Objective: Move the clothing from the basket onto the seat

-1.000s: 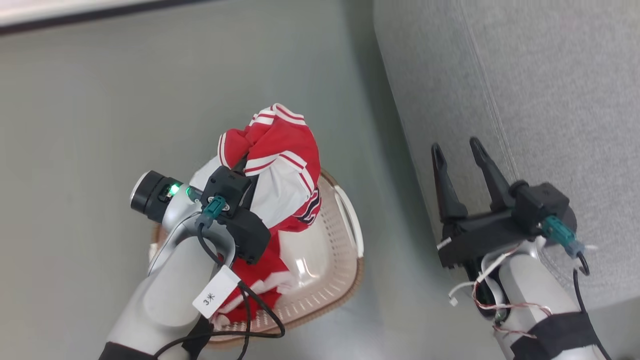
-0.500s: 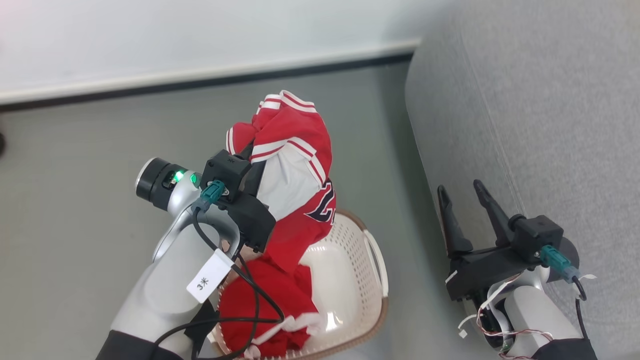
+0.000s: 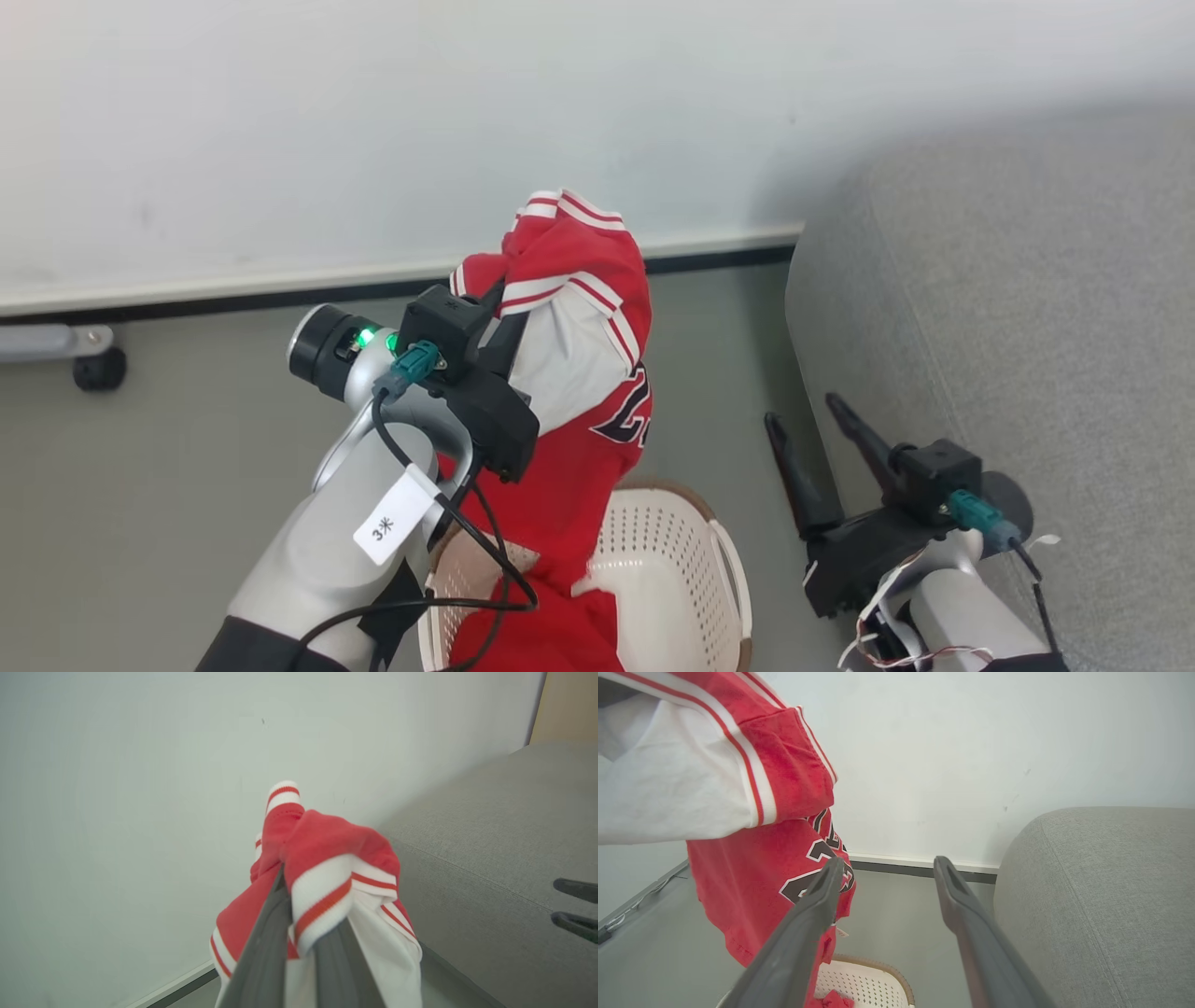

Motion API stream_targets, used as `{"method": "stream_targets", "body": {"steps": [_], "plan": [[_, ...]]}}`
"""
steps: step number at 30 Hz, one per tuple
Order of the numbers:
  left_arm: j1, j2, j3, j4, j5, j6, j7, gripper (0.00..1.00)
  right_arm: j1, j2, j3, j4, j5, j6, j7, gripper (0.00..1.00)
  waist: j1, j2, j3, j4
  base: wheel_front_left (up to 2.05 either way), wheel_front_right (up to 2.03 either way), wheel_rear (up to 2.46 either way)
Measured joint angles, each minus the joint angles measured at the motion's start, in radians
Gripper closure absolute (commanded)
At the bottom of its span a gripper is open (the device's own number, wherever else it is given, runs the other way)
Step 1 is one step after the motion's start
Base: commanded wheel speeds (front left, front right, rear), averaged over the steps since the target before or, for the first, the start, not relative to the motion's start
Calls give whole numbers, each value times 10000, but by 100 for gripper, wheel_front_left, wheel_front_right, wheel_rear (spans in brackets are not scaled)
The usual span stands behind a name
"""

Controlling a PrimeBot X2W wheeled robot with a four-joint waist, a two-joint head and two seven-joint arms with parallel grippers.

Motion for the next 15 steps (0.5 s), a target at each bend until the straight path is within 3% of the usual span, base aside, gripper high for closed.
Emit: {"method": "stream_targets", "body": {"steps": [15], "plan": [[550,0,-1551,-435,-1354,54,303,100,402,320,1425,1478,-17,349,0,0,-1,0,-2076,263,0,0,0]]}}
